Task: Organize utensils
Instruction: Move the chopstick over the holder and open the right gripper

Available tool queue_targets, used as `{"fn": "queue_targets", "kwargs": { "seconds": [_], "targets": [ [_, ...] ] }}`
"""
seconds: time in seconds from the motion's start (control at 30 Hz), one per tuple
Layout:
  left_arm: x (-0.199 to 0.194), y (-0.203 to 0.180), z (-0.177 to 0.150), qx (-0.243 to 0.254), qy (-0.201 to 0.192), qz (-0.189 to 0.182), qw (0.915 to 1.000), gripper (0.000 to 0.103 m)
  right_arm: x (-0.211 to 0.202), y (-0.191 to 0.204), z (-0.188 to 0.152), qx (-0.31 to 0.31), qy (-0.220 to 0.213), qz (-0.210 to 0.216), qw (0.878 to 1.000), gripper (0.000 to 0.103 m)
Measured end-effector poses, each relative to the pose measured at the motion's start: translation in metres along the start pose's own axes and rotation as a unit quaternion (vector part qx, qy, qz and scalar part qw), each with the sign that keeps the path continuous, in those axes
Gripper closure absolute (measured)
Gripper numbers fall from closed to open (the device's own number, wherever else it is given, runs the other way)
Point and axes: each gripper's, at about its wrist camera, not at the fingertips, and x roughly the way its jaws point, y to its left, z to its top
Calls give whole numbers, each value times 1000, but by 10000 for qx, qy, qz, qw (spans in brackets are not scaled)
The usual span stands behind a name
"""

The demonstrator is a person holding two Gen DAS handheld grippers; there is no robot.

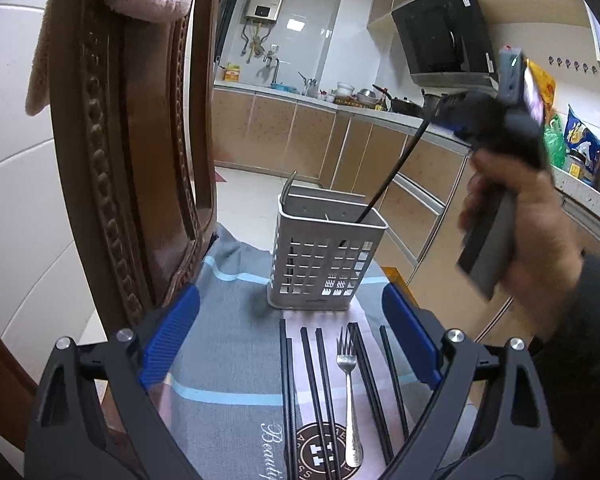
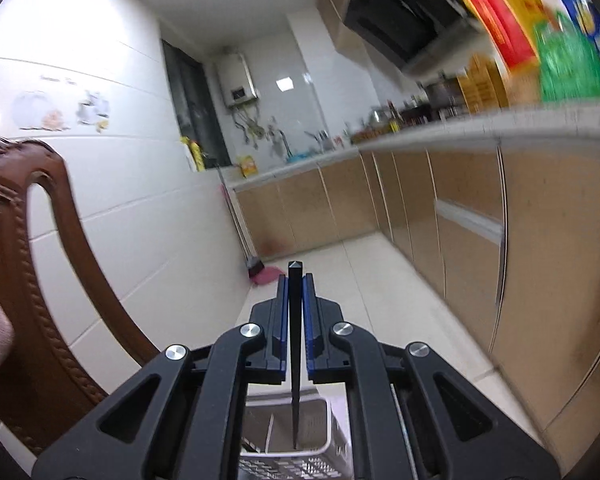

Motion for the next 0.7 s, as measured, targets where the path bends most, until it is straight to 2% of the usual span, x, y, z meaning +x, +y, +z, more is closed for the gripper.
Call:
{"fn": "queue_targets", "kwargs": {
  "seconds": [0.13, 0.23, 0.3, 0.37, 0.4, 0.43, 0.5, 0.6, 0.7],
  "targets": [
    [4, 3, 2, -70, 87, 17, 9999, 11, 22, -8, -28, 111, 487, 7, 9987, 95],
    [6, 3, 2, -65, 103, 41, 9999, 11, 23, -11, -38, 2, 626, 37, 9980, 87],
    [7, 3, 2, -49, 122, 37, 9999, 11, 13, -15, -40, 7, 695, 204, 9974, 73],
    [8, 2, 1, -35, 165, 24, 9999, 11, -11, -21, -41, 32, 673, 357, 9971, 36],
    [9, 1, 1, -31, 180, 17, 9998, 11, -27, -25, -42, 46, 607, 422, 9973, 32],
    [9, 0, 0, -16, 204, 11, 9998, 11, -49, -31, -45, 61, 526, 536, 9972, 30],
    [9, -4, -1, 43, 242, 3, 9997, 11, -78, -34, -56, -151, 663, 610, 9958, 30],
    [9, -9, -5, 157, 298, 22, 9994, 11, -121, -36, -89, -631, 984, 408, 9923, 30],
    [7, -16, -11, 257, 384, 34, 9989, 11, -156, -43, -128, -773, 1307, 275, 9880, 29]
  ]
}}
